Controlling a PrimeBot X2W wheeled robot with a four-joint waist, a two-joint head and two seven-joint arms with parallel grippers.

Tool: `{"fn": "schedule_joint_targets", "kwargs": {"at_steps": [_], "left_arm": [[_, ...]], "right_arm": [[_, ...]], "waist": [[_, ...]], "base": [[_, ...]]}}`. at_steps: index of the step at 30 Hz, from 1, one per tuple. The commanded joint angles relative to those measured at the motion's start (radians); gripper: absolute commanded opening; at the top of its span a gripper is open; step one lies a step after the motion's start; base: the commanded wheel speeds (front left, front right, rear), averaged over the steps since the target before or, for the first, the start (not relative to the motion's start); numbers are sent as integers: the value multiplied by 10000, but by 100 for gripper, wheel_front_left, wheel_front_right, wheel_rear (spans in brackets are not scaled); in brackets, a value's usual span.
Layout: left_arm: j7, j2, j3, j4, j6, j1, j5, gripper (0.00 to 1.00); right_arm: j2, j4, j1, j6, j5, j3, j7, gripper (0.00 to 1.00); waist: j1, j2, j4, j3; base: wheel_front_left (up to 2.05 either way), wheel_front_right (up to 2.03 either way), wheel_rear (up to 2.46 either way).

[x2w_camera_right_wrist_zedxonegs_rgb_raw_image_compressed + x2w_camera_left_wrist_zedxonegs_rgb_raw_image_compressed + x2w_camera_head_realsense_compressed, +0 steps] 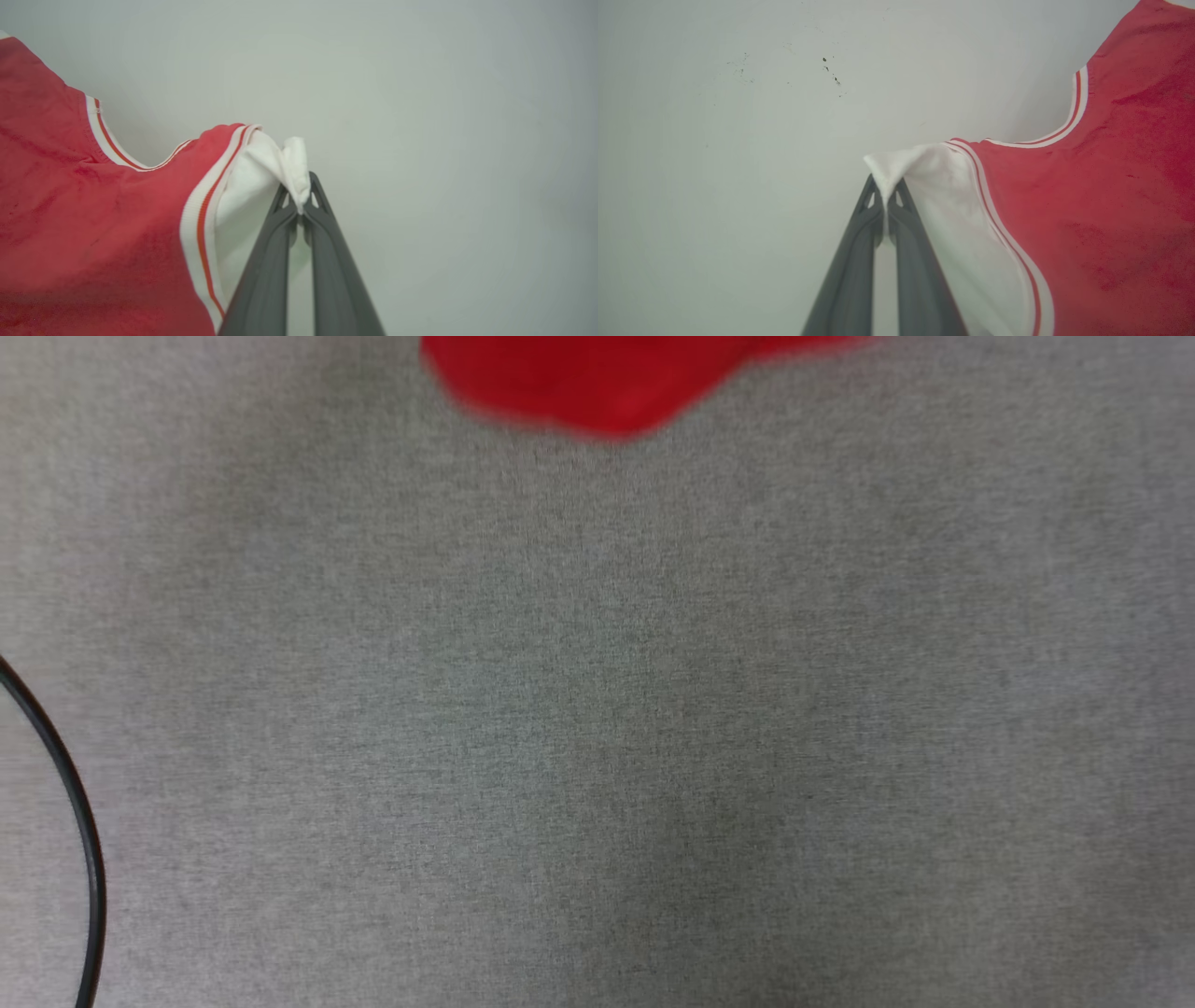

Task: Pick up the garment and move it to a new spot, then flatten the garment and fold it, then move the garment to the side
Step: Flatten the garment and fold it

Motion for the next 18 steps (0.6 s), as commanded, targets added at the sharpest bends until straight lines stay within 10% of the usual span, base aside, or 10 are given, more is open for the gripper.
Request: {"fn": "schedule_joint_targets", "kwargs": {"at_steps": [1, 18], "left_arm": [[-245, -177, 99, 331, -64, -476, 87, 0], [-1840, -997, -89, 2716, -447, -1315, -1, 0]], "right_arm": [[238, 255, -593, -10, -265, -89, -193, 0], [1084, 2168, -1739, -10, -921, 853, -1469, 0]], "waist": [[-1, 0, 33, 367], [-1, 0, 148, 870]], "base": [[0, 0, 0], [0, 0, 0]]}}
